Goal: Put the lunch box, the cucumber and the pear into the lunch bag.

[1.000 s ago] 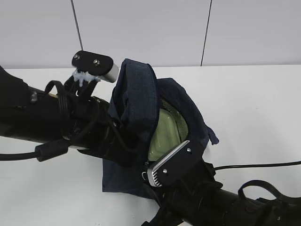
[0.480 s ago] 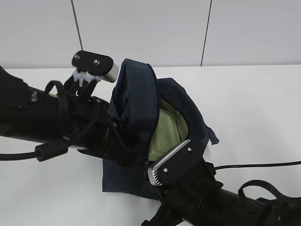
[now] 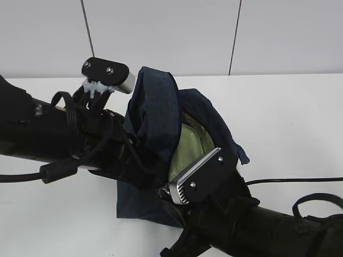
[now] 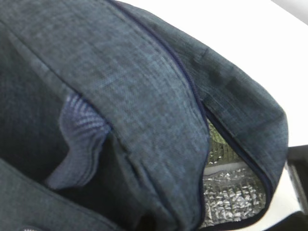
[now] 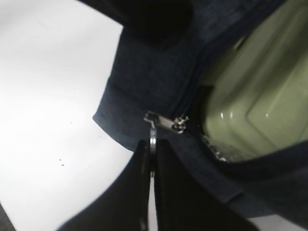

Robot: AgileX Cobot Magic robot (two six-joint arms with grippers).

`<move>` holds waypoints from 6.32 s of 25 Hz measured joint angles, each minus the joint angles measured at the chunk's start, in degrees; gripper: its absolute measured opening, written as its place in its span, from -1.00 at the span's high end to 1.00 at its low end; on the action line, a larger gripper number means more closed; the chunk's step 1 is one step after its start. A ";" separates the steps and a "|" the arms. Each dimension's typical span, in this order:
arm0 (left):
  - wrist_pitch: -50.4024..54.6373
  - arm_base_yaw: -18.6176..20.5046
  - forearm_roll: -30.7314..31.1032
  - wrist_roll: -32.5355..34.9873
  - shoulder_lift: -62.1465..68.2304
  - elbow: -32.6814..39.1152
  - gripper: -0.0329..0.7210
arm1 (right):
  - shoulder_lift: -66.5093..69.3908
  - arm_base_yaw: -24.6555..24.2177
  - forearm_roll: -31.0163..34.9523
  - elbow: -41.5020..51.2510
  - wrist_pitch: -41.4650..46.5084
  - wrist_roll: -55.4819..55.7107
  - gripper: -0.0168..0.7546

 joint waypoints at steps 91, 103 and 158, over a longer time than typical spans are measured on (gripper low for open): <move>15.85 1.82 8.05 -1.52 -0.16 1.20 0.90 | -16.18 -5.08 22.94 -10.71 11.18 -32.34 0.96; 16.37 1.82 8.18 -1.71 -0.16 1.20 0.90 | -12.97 -9.94 18.04 -16.64 18.66 -26.75 0.96; 18.95 1.88 8.54 -1.78 -0.16 1.20 0.90 | 5.07 -30.59 53.80 -47.51 72.63 -48.91 0.96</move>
